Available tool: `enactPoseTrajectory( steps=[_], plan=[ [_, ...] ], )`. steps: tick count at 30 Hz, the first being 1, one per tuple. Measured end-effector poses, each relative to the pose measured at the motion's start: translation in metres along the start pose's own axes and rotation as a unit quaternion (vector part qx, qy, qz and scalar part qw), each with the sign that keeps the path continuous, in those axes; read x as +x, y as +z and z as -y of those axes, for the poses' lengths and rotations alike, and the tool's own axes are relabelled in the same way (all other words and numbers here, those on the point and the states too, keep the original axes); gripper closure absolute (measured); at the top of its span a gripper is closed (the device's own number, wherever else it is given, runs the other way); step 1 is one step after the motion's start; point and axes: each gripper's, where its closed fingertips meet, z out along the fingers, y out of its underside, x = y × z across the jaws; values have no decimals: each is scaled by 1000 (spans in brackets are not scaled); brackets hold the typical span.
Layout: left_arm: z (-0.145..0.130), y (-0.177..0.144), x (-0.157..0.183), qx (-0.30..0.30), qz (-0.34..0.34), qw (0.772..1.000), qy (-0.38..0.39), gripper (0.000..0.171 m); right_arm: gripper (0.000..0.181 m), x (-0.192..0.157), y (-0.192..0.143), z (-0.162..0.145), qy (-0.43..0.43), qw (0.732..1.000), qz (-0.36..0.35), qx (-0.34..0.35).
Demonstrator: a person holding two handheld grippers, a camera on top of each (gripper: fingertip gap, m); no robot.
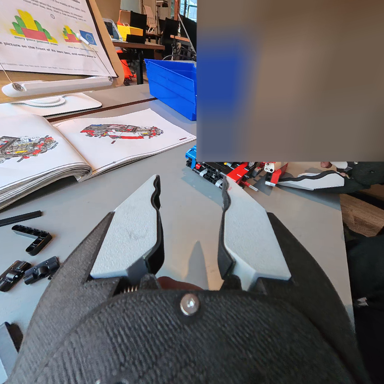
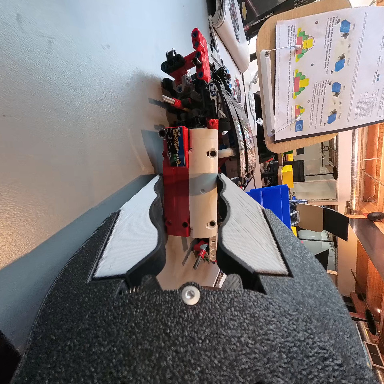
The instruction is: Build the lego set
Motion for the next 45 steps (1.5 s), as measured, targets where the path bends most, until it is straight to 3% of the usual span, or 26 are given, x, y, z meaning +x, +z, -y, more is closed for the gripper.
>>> enactPoseTrajectory(
  steps=[15,29,45],
  plan=[
    [-3,2,2,-10,-7,1000,-4,114,132,-2,-3,3,1,1000,-6,2],
    [-3,-1,10,-8,7,999,45,117,132,3,-14,6,3,999,-40,2],
    [-6,-1,8,-18,1,999,31,117,132,5,-10,9,26,999,-37,15]
  ],
)
